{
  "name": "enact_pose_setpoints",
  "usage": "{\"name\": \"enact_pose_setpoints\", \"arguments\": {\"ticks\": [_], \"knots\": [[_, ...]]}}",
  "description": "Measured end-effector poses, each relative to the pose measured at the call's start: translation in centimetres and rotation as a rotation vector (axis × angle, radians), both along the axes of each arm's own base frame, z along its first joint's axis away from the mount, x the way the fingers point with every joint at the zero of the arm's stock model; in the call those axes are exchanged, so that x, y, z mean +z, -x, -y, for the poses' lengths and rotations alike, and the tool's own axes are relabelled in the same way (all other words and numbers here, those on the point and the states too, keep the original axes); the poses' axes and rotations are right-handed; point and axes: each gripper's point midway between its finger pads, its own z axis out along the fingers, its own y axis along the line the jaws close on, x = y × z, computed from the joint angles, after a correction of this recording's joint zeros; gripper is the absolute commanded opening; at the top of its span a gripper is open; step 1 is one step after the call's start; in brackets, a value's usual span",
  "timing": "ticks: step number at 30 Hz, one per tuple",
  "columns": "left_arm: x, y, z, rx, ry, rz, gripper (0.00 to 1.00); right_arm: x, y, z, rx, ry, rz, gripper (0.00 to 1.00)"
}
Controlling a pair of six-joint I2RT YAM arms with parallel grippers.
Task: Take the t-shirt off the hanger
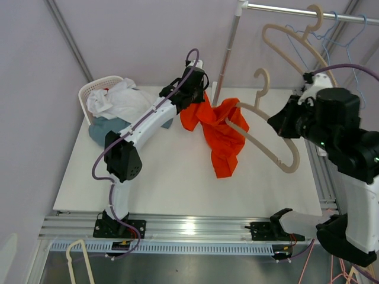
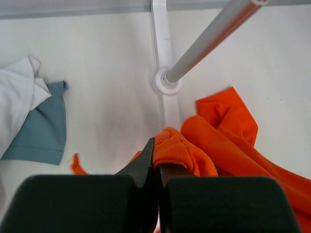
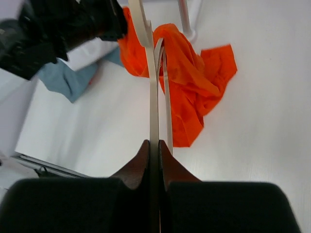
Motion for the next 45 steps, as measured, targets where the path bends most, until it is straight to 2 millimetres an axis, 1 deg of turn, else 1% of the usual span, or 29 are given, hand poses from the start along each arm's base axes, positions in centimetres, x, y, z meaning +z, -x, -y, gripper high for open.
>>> {"name": "enact_pose_setpoints", "arguments": {"ticks": [3,4,5,7,10,12,14,15,16,17,19,20,22,23,25,27,29,30,32,34,35,36,38,42,43,45], "knots": [[0.9,-0.6,-0.5,0.014,0.013,0.017,0.01,4.0,1.8,1.0,-0.002,-0.065,0.122,0.0],[1.0,-0.8,-0.9,0.022,0.014,0.018,0.01,5.1,2.5,1.3,-0.001,-0.086,0.16,0.0],[1.0,-1.2,-1.6,0.035,0.016,0.014,0.01,5.8,3.1,1.6,0.0,-0.101,0.185,0.0],[0.8,-1.9,-3.3,0.069,0.018,0.0,0.01,7.2,4.5,2.3,0.006,-0.131,0.232,0.0],[0.4,-3.4,-6.9,0.134,0.026,-0.024,0.01,8.4,5.2,2.5,0.013,-0.154,0.27,0.0],[0.2,-4.5,-9.7,0.188,0.027,-0.033,0.01,7.8,4.9,2.3,0.014,-0.146,0.253,0.0],[0.3,-5.2,-12.0,0.231,0.033,-0.036,0.01,6.0,4.1,2.1,0.006,-0.122,0.216,0.0],[0.3,-5.3,-12.6,0.239,0.036,-0.04,0.01,4.9,3.8,2.1,-0.004,-0.107,0.194,0.0],[0.5,-5.2,-12.7,0.235,0.043,-0.04,0.01,3.8,3.5,2.3,-0.021,-0.087,0.175,0.0],[0.7,-4.6,-12.8,0.23,0.045,-0.042,0.01,3.0,3.1,2.4,-0.036,-0.071,0.159,0.0],[1.8,-2.6,-11.8,0.192,0.049,-0.038,0.01,2.6,2.3,2.5,-0.061,-0.052,0.153,0.0],[2.8,-1.5,-11.1,0.163,0.053,-0.03,0.01,2.8,1.7,2.5,-0.073,-0.051,0.163,0.0],[6.0,0.4,-9.2,0.092,0.089,0.015,0.01,3.3,0.4,2.2,-0.09,-0.054,0.189,0.0],[8.0,1.4,-8.2,0.056,0.112,0.044,0.01,3.4,-0.1,2.1,-0.097,-0.055,0.2,0.0],[13.1,2.9,-6.7,-0.015,0.178,0.129,0.01,3.4,-1.4,1.8,-0.112,-0.051,0.221,0.0],[18.2,4.0,-6.6,-0.051,0.236,0.227,0.01,2.9,-2.7,1.6,-0.126,-0.035,0.231,0.0],[23.3,4.8,-7.6,-0.05,0.281,0.338,0.01,2.3,-4.4,1.3,-0.145,-0.005,0.233,0.0],[25.5,5.1,-8.3,-0.046,0.3,0.391,0.01,2.2,-5.1,1.2,-0.155,0.007,0.236,0.0],[29.8,5.8,-10.2,-0.016,0.331,0.5,0.01,2.0,-7.1,0.7,-0.173,0.032,0.245,0.0],[32.8,6.4,-12.7,0.041,0.348,0.59,0.01,1.8,-8.9,0.2,-0.185,0.052,0.253,0.0],[34.0,6.6,-14.2,0.078,0.348,0.627,0.01,1.7,-9.6,0.1,-0.191,0.062,0.256,0.0],[34.9,6.7,-15.6,0.117,0.346,0.658,0.01,1.8,-10.2,0.0,-0.198,0.071,0.262,0.0],[36.6,6.9,-19.3,0.214,0.329,0.724,0.01,2.3,-11.3,-0.1,-0.217,0.09,0.279,0.0],[38.8,7.5,-25.7,0.388,0.265,0.827,0.01,5.1,-13.1,0.3,-0.265,0.104,0.359,0.0],[39.1,7.5,-27.1,0.425,0.246,0.843,0.01,5.8,-13.3,0.4,-0.275,0.106,0.379,0.0],[39.7,7.5,-30.7,0.509,0.196,0.882,0.01,7.0,-13.8,0.7,-0.295,0.111,0.411,0.0]]}}
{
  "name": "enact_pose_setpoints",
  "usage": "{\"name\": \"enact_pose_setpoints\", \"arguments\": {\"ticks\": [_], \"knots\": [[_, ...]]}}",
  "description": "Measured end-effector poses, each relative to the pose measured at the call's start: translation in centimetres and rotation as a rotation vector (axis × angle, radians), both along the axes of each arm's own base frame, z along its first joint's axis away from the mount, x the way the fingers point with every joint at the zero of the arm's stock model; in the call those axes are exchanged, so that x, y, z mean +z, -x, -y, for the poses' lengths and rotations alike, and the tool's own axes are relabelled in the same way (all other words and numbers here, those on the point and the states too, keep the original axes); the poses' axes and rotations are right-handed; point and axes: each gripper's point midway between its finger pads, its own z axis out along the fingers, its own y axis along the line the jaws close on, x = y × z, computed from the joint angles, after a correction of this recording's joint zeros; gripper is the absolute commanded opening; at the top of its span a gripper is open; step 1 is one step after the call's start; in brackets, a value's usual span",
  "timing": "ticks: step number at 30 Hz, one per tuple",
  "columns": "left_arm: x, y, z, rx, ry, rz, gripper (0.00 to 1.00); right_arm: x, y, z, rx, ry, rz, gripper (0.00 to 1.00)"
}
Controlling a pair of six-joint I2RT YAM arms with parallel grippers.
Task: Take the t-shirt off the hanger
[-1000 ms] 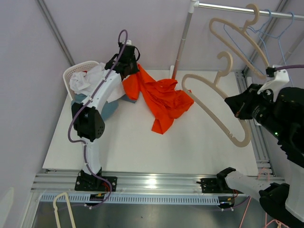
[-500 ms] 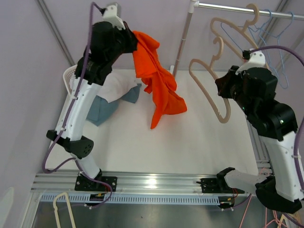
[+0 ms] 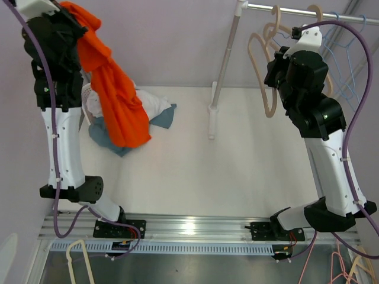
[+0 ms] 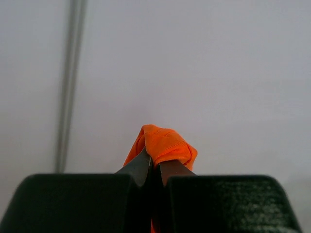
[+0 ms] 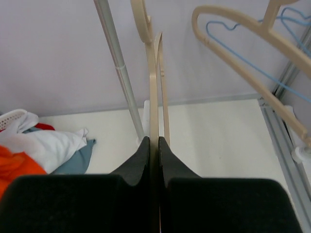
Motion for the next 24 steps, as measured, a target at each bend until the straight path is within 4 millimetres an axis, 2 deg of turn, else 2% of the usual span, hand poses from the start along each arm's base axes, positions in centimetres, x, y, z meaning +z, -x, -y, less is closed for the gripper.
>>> {"name": "enact_pose_setpoints", "arguments": {"ticks": [4,6,7,11,14,16,18,20,24], "knots": [[-0.8,-0.6,-7.4,0.171,0.008,-0.011,0.01,1.4,-1.2,0.5,-0.024,0.003,0.046,0.0],[-2.1,-1.6,-10.1,0.22,0.025,-0.038,0.01,1.2,-2.1,1.0,-0.045,0.009,0.044,0.0],[-3.0,-2.4,-10.8,0.229,0.031,-0.057,0.01,1.1,-2.7,1.2,-0.053,0.013,0.043,0.0],[-7.3,-7.7,-11.5,0.206,0.039,-0.142,0.01,0.8,-5.4,1.7,-0.074,0.021,0.038,0.0],[-11.3,-12.1,-11.8,0.18,0.044,-0.216,0.01,0.5,-7.3,1.8,-0.081,0.027,0.032,0.0],[-14.1,-14.3,-11.9,0.166,0.046,-0.267,0.01,0.4,-8.4,1.9,-0.084,0.029,0.03,0.0],[-16.0,-15.7,-12.1,0.161,0.047,-0.295,0.01,0.5,-9.3,2.0,-0.089,0.028,0.034,0.0],[-16.6,-16.5,-12.2,0.161,0.046,-0.296,0.01,0.5,-10.1,2.1,-0.089,0.027,0.038,0.0],[-16.3,-17.1,-12.4,0.167,0.043,-0.252,0.01,-0.2,-11.0,2.5,-0.091,0.029,0.026,0.0]]}}
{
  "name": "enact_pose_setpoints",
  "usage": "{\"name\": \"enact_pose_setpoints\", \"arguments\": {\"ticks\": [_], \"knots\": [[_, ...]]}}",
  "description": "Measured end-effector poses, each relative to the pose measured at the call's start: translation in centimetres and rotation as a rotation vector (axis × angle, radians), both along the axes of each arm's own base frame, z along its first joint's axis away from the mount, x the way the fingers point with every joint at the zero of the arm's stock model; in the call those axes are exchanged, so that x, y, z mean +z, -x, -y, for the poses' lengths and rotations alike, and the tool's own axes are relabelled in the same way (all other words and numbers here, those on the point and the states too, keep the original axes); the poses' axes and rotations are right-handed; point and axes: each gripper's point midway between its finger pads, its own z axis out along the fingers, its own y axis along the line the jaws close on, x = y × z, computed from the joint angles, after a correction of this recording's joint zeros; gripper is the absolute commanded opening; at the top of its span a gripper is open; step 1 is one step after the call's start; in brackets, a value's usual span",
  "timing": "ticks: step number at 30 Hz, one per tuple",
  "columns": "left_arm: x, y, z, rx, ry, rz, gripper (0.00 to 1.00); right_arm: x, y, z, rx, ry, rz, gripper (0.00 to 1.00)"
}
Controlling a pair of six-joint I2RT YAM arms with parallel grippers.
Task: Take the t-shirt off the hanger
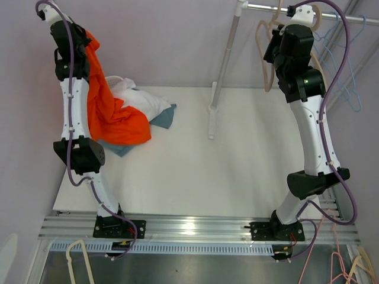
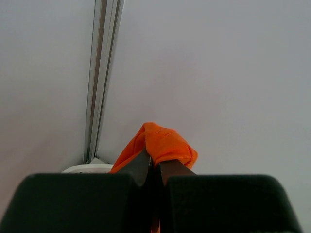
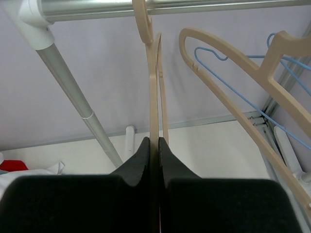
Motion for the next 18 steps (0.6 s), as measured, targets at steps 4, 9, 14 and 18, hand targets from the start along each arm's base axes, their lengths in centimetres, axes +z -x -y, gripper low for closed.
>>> {"name": "enact_pose_setpoints", "arguments": {"ticks": [4,9,14,18], "knots": [[-2.0,-0.7,-0.1,-0.003,0.015,-0.034,0.01,-1.2,-1.0,0.6,-0.011,-0.004,-0.021,0.0],[-7.6,-1.5,0.6,-0.045,0.084,-0.159,0.01,-4.2,-2.3,1.0,-0.02,-0.01,-0.067,0.0],[-14.3,-1.8,2.1,-0.115,0.16,-0.323,0.08,-5.1,-3.0,1.4,-0.019,-0.031,-0.071,0.0],[-18.3,-3.1,3.3,-0.181,0.213,-0.423,0.06,-5.1,-3.0,1.5,-0.014,-0.044,-0.064,0.0]]}}
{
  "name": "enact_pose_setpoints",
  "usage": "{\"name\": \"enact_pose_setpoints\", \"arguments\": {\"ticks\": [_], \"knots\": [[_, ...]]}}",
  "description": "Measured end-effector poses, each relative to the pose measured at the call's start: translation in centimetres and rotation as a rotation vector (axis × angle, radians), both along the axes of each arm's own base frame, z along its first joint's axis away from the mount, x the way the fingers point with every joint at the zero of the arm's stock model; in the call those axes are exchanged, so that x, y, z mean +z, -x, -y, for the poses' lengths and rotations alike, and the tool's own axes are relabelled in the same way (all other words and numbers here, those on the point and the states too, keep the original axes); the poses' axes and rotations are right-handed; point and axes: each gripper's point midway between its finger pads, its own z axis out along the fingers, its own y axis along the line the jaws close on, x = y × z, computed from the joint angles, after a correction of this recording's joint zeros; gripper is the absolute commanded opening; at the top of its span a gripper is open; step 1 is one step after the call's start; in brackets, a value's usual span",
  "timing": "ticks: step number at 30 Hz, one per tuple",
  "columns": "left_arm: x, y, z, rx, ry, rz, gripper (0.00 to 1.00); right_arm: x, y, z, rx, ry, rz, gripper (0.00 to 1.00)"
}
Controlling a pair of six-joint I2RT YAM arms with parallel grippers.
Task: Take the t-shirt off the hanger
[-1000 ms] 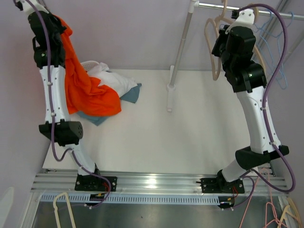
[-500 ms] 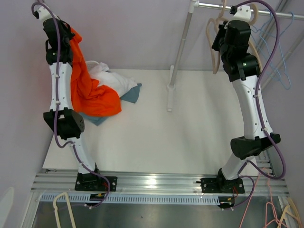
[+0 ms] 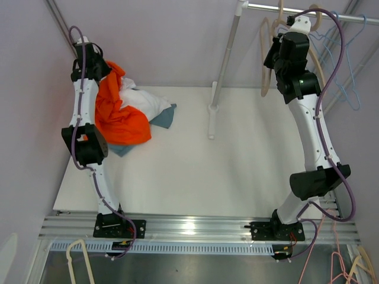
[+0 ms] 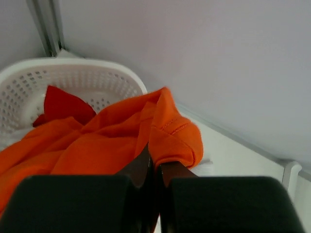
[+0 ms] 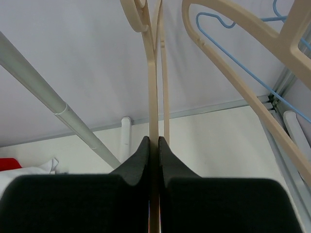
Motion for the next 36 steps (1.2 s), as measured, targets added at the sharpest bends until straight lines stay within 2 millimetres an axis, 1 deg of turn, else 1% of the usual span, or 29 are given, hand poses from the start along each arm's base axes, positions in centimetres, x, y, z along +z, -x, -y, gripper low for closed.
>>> {"name": "enact_pose_setpoints", "arguments": {"ticks": [1,2,3,4,7,10,12,14,15,16,17,18,19,21,22,23,24,25,26,27,28,29,30,31,32,34,36], "knots": [[-1.0,-0.1,0.2,-0.013,0.011,-0.026,0.17,0.0,0.1,0.0,0.002,-0.003,0.0,0.0],[-2.2,0.0,0.5,-0.023,0.022,-0.058,0.39,0.0,0.3,0.0,0.004,-0.006,0.001,0.0],[-3.4,0.3,0.7,-0.031,0.036,-0.096,0.67,0.1,0.5,0.0,0.008,-0.008,0.002,0.03],[-4.3,0.6,0.9,-0.037,0.044,-0.126,0.99,0.1,0.6,0.0,0.01,-0.008,0.002,0.17],[-5.8,1.5,1.4,-0.044,0.077,-0.188,0.99,0.4,1.1,0.2,0.01,-0.014,0.004,0.27],[-6.0,2.2,1.8,-0.051,0.082,-0.213,0.99,0.6,1.5,0.6,0.004,-0.016,0.006,0.32],[-5.7,3.1,2.1,-0.056,0.068,-0.231,0.99,0.9,1.7,0.7,0.004,-0.018,0.009,0.35],[-4.2,4.4,2.3,-0.045,0.013,-0.237,0.99,1.2,2.0,0.8,0.004,-0.019,0.016,0.44],[-2.9,5.2,2.8,-0.044,-0.019,-0.231,0.99,1.4,2.2,0.9,0.004,-0.02,0.02,0.47],[-1.3,5.9,3.5,-0.042,-0.052,-0.213,1.0,1.6,2.3,1.0,0.003,-0.021,0.023,0.56],[1.1,6.8,4.6,-0.048,-0.091,-0.181,0.99,1.8,2.5,1.0,0.003,-0.023,0.026,0.59],[3.3,7.8,5.9,-0.058,-0.121,-0.148,1.0,1.9,2.7,1.1,0.003,-0.02,0.028,0.67],[5.9,9.1,7.6,-0.079,-0.153,-0.101,0.99,2.1,2.9,1.2,0.001,-0.019,0.027,0.79],[10.3,12.4,11.3,-0.132,-0.203,-0.017,1.0,2.3,3.4,1.4,-0.005,-0.014,0.024,0.84],[12.4,14.3,13.1,-0.162,-0.229,0.03,0.99,2.5,3.7,1.5,-0.006,-0.011,0.023,0.91],[13.8,16.3,14.8,-0.192,-0.246,0.062,1.0,2.7,4.0,1.6,-0.009,-0.011,0.024,0.93],[14.7,18.3,16.3,-0.224,-0.263,0.083,0.99,2.9,4.3,1.7,-0.011,-0.008,0.025,0.95],[15.2,19.7,17.3,-0.25,-0.273,0.092,1.0,3.2,4.7,1.8,-0.011,-0.007,0.029,0.98],[15.2,20.8,17.8,-0.266,-0.279,0.088,1.0,3.6,5.2,1.9,-0.012,-0.008,0.033,1.0],[14.9,21.2,17.7,-0.263,-0.286,0.077,1.0,3.9,5.7,2.0,-0.012,-0.008,0.039,1.0],[14.2,21.4,17.3,-0.252,-0.297,0.053,1.0,4.4,6.3,2.2,-0.011,-0.009,0.045,0.99],[13.1,21.2,16.9,-0.24,-0.315,0.016,0.99,4.8,6.9,2.3,-0.011,-0.011,0.053,0.99],[11.5,20.8,16.6,-0.233,-0.334,-0.035,0.99,5.3,7.4,2.3,-0.009,-0.013,0.061,0.99],[9.4,20.1,16.4,-0.229,-0.37,-0.104,0.99,5.7,8.0,2.4,-0.006,-0.015,0.069,0.99],[7.6,19.5,16.4,-0.233,-0.403,-0.159,1.0,6.2,8.7,2.5,-0.002,-0.018,0.079,0.99],[2.6,17.5,17.0,-0.261,-0.512,-0.302,1.0,7.1,9.6,2.5,0.009,-0.027,0.098,1.0],[-2.7,16.0,18.3,-0.32,-0.651,-0.435,1.0,7.8,10.4,2.3,0.026,-0.04,0.115,0.99]]}}
